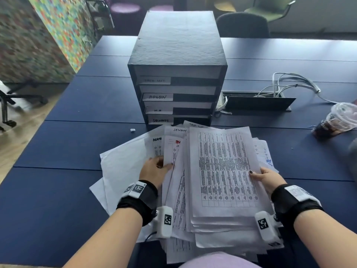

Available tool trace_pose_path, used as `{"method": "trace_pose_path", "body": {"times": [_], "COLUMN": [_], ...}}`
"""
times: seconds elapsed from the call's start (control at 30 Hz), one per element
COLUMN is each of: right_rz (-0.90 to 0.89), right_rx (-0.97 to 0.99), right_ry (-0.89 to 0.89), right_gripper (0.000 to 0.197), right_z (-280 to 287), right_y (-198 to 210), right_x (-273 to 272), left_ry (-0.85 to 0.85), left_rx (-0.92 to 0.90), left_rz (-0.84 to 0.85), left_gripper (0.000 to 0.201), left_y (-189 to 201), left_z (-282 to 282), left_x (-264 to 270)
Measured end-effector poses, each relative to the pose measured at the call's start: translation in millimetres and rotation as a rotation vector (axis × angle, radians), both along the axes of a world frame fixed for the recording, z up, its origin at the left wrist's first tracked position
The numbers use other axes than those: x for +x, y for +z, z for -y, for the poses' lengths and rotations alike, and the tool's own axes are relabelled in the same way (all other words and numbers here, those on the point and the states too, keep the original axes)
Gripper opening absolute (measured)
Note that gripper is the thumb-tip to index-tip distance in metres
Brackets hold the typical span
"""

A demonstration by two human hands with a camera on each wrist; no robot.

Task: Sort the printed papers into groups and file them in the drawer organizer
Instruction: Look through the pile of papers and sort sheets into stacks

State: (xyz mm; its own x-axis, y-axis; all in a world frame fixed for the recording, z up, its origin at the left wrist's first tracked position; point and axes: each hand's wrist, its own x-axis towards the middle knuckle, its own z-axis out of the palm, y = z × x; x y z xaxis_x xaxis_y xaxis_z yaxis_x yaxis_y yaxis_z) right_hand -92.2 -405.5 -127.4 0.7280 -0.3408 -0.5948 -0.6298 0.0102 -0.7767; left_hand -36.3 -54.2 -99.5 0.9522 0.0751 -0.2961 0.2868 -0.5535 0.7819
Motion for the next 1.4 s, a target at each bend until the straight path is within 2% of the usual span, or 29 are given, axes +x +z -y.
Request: {"method": "trace_pose_path", "body": {"times": [0.1,0.17,0.23,0.37,0.43,0.57,0.67,0.7,0.77,0.83,0.93,1.03,1.17,1.23,1.27,1.3,1.33,1.4], "right_rz": [-0.011,-0.025,-0.03,-0.031,-0.013,0.01,0.002,-0.009,-0.004,-0.013,0.007,0.039,0.142,0.184,0.191,0.2,0.211,0.225], "right_rx": [-0.087,-0.109,-0.113,-0.101,-0.099,-0.123,-0.172,-0.194,-0.185,-0.159,-0.076,0.038,0.182,0.272,0.31,0.342,0.366,0.397], "right_ry": [0.076,0.099,0.11,0.095,0.09,0.08,0.091,0.103,0.117,0.124,0.065,-0.02,-0.122,-0.167,-0.186,-0.215,-0.233,-0.244], "right_gripper": [0.007,0.008,0.013,0.015,0.025,0.015,0.035,0.033,0.017,0.013,0.023,0.028,0.028,0.038,0.036,0.026,0.016,0.018], "right_z": [11.0,17.3,20.3,12.1,5.7,0.9,5.7,7.8,12.0,9.9,5.6,1.8,0.5,2.7,4.3,5.7,7.5,12.2], "right_y": [-23.4,-34.0,-39.0,-27.9,-18.4,-11.2,-17.5,-19.3,-25.3,-21.7,-14.5,-5.4,11.9,17.4,20.1,23.1,26.1,31.7], "right_x": [3.2,4.1,4.9,3.8,2.8,0.2,0.2,0.1,0.9,1.5,0.1,-3.9,-10.9,-14.2,-15.6,-17.0,-18.3,-19.4], "left_ry": [0.2,0.271,0.284,0.226,0.202,0.225,0.32,0.342,0.335,0.297,0.278,0.356,0.415,0.423,0.419,0.407,0.392,0.336], "left_rx": [0.116,0.052,-0.065,-0.106,-0.098,-0.035,-0.055,-0.06,-0.066,-0.043,0.054,0.127,0.055,0.043,0.041,0.026,0.011,0.026], "left_rz": [-0.016,-0.109,-0.183,-0.203,-0.156,-0.025,0.103,0.159,0.28,0.4,0.602,0.792,1.016,1.059,1.051,1.022,0.964,0.795], "left_gripper": [0.035,0.035,0.034,0.029,0.025,0.022,0.017,0.015,0.013,0.014,0.011,0.023,0.008,0.011,0.011,0.009,0.009,0.019], "left_y": [0.2,-3.4,-8.4,-12.4,-10.0,-0.8,12.2,17.5,30.7,51.9,92.6,136.5,188.4,199.6,199.2,195.8,188.2,164.3], "left_z": [-21.5,-34.4,-39.7,-28.7,-21.9,-17.3,-20.5,-23.9,-33.7,-45.5,-61.8,-71.4,-68.1,-66.2,-65.3,-63.7,-62.4,-60.2], "left_x": [14.9,22.4,26.4,25.1,20.9,14.5,13.9,14.4,17.2,20.7,28.3,33.1,27.3,26.0,26.6,27.0,28.3,29.5]}}
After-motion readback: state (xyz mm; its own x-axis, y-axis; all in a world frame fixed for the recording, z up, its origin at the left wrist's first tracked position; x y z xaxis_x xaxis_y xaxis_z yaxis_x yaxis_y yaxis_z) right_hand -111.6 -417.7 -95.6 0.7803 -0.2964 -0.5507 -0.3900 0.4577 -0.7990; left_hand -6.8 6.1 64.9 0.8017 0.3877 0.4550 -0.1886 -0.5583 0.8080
